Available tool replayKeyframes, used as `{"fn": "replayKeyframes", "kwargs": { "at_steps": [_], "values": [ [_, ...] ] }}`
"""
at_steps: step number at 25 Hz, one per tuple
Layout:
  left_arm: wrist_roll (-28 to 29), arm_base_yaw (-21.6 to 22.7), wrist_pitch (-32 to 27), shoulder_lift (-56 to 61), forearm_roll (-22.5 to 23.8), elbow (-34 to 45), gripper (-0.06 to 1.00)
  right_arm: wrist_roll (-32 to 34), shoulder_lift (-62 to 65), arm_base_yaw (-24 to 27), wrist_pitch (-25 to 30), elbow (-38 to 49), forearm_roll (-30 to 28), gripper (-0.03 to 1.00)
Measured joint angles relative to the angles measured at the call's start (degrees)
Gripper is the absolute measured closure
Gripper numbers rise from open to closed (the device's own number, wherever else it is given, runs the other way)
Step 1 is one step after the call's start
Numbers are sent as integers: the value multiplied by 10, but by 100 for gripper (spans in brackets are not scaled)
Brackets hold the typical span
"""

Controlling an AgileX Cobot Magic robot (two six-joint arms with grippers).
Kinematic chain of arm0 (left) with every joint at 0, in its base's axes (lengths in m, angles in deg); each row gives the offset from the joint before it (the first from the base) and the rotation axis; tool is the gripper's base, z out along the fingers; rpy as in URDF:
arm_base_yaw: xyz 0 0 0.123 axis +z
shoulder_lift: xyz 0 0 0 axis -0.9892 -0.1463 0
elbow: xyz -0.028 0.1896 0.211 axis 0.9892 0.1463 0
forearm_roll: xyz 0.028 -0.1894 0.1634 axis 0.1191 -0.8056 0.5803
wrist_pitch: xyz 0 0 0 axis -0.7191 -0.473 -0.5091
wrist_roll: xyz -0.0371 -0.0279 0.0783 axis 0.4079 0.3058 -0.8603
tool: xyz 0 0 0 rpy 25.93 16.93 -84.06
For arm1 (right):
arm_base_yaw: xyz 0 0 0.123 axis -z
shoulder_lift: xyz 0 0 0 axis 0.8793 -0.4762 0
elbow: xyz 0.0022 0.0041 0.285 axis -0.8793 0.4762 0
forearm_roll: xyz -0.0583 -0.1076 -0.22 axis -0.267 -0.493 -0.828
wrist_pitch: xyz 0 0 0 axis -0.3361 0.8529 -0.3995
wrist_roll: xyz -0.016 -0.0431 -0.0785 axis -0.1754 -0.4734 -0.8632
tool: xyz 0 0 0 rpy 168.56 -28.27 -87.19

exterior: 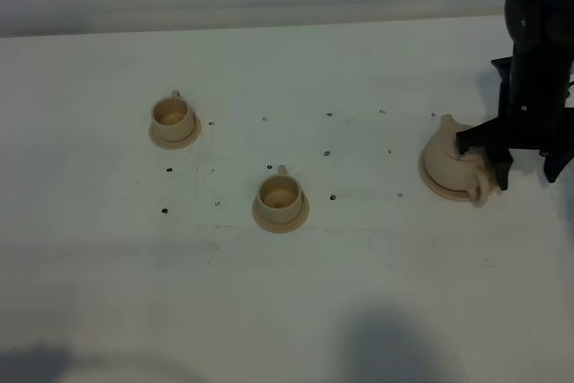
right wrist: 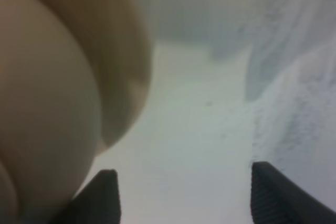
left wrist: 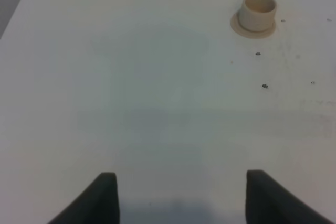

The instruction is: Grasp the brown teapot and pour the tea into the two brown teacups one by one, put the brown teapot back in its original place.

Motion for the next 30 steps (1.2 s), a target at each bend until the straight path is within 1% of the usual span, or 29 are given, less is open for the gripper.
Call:
{"fn": "replayKeyframes", "kwargs": {
  "at_steps": [5, 11, 18, 23, 25, 28, 30],
  "values": [
    [0, 0, 0, 0, 0, 0, 42, -2, 0, -7, -1, 0, 11, 41],
    [0, 0, 0, 0, 0, 0, 42, -2, 0, -5, -11, 1, -17, 41],
    [0, 0, 0, 0, 0, 0, 42, -2, 6, 21, -24, 1, -18, 41],
    [0, 0, 0, 0, 0, 0, 42, -2, 42, 34, -25, 1, -16, 41],
    [0, 0, 0, 0, 0, 0, 42, -3, 59, 34, -25, 1, -4, 41],
    [0, 0, 0, 0, 0, 0, 42, -19, 81, 32, -25, 1, 45, 41],
    [0, 0, 0, 0, 0, 0, 42, -39, 91, 22, -26, 1, 80, 41]
  ]
}}
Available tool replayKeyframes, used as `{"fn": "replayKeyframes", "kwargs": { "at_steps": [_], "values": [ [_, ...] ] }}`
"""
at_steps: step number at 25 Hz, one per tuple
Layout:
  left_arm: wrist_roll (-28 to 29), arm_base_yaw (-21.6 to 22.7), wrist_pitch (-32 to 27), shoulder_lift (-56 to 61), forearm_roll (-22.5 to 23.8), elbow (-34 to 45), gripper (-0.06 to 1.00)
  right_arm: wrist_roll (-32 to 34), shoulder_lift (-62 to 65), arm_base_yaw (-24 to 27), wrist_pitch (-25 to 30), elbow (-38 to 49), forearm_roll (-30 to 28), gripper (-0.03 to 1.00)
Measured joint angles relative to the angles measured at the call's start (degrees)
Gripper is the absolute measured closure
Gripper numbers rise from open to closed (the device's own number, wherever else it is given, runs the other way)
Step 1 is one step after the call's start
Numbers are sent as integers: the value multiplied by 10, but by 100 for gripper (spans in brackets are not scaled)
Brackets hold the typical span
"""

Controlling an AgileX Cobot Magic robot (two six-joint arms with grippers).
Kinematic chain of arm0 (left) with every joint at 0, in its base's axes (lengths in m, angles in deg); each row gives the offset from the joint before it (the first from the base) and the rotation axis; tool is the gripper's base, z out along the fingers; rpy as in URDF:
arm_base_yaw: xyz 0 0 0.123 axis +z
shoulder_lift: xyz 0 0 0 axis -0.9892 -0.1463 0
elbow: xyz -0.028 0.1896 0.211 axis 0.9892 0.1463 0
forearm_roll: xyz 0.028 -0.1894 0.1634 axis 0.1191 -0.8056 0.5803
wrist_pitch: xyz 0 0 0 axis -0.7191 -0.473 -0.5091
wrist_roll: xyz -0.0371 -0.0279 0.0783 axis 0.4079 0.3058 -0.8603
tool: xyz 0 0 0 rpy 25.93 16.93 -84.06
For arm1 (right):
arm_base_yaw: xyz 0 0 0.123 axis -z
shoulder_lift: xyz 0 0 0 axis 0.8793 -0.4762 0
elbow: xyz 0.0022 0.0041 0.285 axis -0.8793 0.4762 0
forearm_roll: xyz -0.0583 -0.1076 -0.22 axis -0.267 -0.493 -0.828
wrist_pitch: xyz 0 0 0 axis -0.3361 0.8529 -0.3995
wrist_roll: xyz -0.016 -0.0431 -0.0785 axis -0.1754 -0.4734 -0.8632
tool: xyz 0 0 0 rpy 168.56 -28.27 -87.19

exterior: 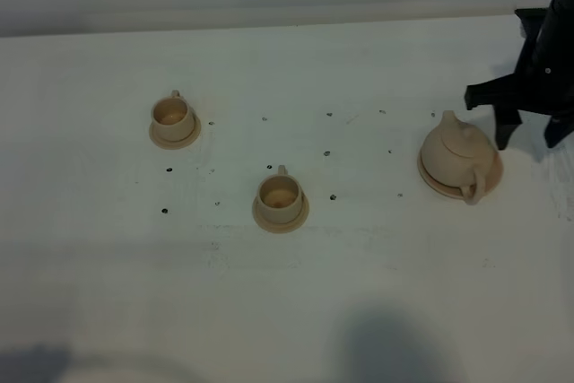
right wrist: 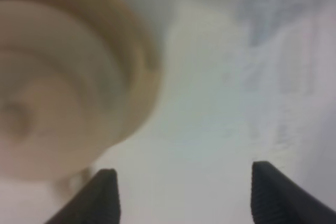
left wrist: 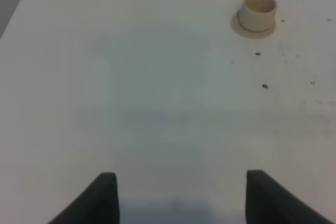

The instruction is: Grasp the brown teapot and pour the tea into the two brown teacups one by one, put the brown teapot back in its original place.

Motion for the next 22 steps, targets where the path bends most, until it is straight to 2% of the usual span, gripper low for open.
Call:
{"fn": "replayKeyframes", "kwargs": {
  "at_steps": [3, 9, 17, 22],
  "values": [
    [0, 0, 0, 0, 0, 0, 42, -13, 7, -29, 1, 0, 14, 41],
    [0, 0, 0, 0, 0, 0, 42, -16, 7, -68, 0, 17, 4, 41],
    [0, 0, 0, 0, 0, 0, 42, -17, 7, -69, 0, 53, -40, 41],
    [0, 0, 0, 0, 0, 0, 42, -18, 7, -69, 0, 53, -36, 41]
  ]
}}
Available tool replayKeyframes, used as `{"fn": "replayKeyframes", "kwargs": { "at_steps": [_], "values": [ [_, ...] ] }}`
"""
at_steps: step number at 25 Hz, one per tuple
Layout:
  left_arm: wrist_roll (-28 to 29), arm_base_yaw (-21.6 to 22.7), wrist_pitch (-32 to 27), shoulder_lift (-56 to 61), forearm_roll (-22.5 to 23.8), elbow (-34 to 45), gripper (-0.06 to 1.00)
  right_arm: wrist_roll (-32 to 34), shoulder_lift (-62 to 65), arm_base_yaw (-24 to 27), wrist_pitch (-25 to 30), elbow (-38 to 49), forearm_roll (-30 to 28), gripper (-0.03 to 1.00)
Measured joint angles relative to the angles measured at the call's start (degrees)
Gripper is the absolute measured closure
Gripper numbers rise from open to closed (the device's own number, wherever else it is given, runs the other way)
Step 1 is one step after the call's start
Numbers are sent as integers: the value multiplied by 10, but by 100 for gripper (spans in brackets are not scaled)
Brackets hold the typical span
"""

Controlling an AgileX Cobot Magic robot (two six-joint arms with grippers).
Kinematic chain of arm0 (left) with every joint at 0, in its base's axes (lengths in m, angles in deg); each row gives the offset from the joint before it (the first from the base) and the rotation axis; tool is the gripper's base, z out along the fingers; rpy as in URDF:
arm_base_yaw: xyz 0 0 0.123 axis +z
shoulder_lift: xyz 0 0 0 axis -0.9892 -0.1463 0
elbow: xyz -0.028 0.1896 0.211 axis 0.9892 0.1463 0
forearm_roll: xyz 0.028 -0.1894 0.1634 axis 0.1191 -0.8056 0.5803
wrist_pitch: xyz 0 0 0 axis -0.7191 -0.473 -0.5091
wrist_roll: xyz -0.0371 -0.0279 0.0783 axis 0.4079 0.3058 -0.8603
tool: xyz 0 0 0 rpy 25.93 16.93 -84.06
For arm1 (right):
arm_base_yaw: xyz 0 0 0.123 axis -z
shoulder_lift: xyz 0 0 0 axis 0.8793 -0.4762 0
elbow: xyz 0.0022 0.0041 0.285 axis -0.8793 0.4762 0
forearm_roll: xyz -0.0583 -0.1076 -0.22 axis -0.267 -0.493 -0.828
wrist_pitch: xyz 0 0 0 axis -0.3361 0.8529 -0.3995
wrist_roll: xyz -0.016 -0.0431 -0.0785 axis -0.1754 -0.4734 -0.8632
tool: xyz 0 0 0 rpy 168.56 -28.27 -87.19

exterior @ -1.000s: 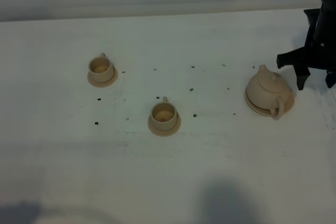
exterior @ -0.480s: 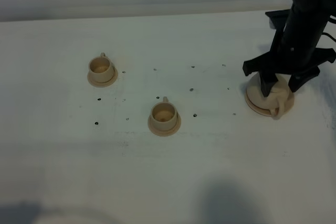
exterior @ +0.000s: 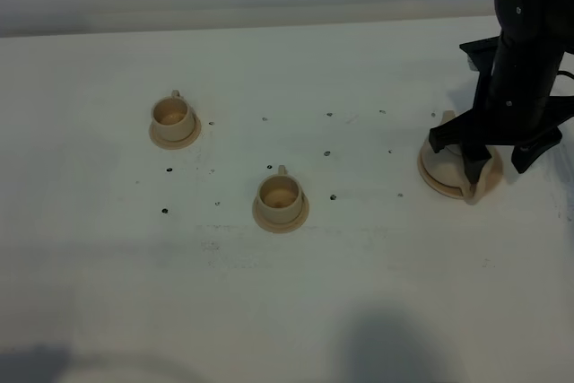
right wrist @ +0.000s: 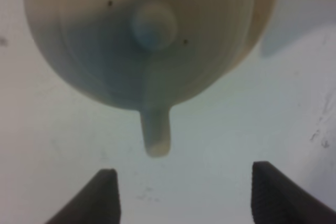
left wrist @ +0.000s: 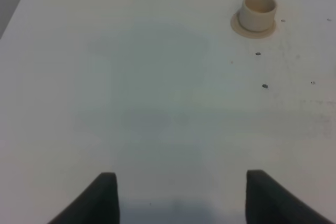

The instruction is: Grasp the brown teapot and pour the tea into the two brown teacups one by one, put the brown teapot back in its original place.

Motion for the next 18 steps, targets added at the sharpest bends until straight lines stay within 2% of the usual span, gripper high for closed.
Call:
{"fn": "replayKeyframes", "kwargs": {
  "at_steps": [9, 18],
  "values": [
    [0, 0, 0, 0, 0, 0, 42, -15, -12, 0, -7, 0, 16, 41],
    [0, 0, 0, 0, 0, 0, 42, -24, -30, 0, -39, 2, -18, 42]
  ]
}}
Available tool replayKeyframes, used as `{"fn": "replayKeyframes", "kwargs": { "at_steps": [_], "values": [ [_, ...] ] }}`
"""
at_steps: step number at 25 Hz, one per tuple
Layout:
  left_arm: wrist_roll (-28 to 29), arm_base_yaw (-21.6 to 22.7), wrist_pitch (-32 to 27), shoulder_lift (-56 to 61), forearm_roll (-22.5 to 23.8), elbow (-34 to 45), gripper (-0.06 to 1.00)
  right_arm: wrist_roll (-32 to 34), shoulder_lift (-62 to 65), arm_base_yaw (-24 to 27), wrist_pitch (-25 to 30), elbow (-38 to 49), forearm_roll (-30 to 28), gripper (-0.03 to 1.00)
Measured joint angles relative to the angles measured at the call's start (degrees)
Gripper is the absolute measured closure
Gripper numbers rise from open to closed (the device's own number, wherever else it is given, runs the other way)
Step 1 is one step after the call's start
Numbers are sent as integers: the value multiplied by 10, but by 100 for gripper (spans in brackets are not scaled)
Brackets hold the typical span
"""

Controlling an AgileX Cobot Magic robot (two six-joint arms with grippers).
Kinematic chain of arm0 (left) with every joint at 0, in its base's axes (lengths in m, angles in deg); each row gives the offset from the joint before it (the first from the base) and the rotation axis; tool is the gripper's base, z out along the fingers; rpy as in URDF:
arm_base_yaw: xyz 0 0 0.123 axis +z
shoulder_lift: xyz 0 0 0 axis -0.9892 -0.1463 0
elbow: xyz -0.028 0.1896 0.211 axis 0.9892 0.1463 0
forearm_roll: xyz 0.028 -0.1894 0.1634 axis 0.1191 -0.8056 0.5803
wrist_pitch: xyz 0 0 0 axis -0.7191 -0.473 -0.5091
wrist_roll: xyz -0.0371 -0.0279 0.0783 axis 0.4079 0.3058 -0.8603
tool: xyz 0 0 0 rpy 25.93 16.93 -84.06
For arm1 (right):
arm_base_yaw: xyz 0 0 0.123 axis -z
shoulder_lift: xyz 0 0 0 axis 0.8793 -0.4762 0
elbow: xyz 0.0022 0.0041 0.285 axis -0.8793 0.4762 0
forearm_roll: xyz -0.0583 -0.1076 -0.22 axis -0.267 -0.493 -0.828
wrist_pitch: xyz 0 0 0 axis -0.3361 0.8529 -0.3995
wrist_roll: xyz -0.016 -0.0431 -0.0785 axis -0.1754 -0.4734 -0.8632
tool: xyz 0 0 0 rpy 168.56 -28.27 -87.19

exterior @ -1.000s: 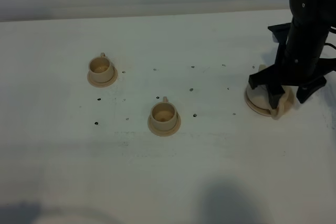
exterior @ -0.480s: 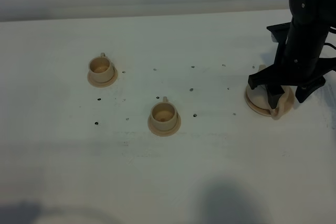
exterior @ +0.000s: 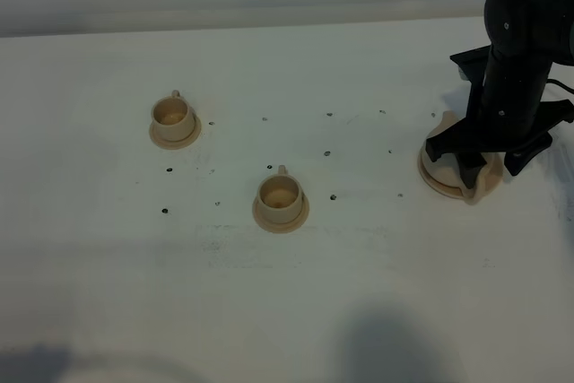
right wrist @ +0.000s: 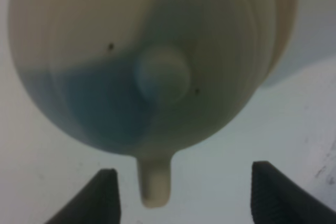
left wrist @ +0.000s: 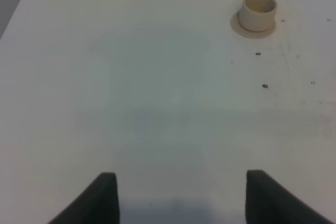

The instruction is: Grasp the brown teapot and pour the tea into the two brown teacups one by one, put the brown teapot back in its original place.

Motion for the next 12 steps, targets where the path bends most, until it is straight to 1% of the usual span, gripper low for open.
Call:
{"fn": "replayKeyframes", "kwargs": {
  "at_steps": [5, 12],
  "values": [
    [0, 0, 0, 0, 0, 0, 42, -4, 0, 0, -11, 0, -5, 47],
    [0, 0, 0, 0, 0, 0, 42, -4, 0, 0, -11, 0, -5, 53]
  ]
}}
